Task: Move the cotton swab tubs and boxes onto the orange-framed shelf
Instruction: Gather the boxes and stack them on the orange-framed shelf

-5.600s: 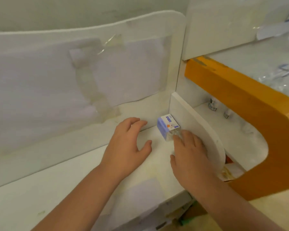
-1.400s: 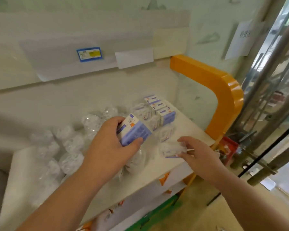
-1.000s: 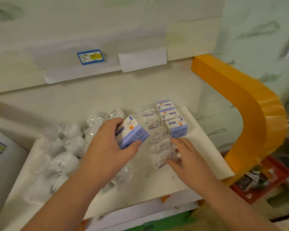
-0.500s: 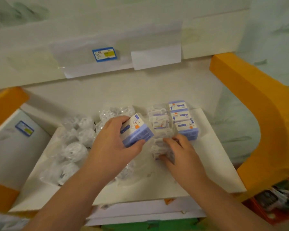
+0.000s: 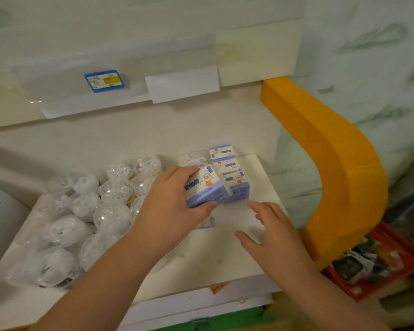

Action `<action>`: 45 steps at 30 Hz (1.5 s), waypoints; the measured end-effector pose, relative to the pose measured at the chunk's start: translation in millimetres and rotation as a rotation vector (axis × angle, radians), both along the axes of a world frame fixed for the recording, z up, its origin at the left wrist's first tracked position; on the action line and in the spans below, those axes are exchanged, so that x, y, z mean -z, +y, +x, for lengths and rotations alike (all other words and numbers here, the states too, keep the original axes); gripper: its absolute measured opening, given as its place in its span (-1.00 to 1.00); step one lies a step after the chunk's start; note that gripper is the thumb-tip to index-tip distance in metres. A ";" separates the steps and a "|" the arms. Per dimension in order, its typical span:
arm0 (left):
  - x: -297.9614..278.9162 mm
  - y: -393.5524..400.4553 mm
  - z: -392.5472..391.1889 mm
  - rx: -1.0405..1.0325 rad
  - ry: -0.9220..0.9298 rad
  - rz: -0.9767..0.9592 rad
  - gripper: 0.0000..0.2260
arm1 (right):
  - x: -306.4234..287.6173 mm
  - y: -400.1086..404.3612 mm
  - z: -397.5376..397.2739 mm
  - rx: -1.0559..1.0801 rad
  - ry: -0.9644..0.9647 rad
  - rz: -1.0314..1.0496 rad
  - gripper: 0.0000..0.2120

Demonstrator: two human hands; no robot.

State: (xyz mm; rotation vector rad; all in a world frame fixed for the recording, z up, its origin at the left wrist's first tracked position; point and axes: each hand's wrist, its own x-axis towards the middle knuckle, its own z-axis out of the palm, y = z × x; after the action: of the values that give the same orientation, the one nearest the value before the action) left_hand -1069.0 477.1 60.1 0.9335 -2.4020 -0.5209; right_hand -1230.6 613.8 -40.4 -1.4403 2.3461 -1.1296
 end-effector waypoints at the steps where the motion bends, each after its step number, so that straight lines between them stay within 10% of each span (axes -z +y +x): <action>1: 4.4 1.6 -9.1 0.026 -0.015 -0.013 -0.43 | -1.0 6.7 -1.2 0.009 -0.016 0.019 -0.44; 45: 30.8 -30.0 1.4 0.066 -0.501 -0.235 -0.32 | 0.1 -20.6 -13.0 0.022 0.202 -0.043 -0.62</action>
State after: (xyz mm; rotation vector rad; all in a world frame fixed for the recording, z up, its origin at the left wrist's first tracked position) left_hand -1067.6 447.1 29.3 0.9680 -2.8650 -0.0156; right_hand -1243.6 593.2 -40.5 -1.6170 2.4910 -1.0923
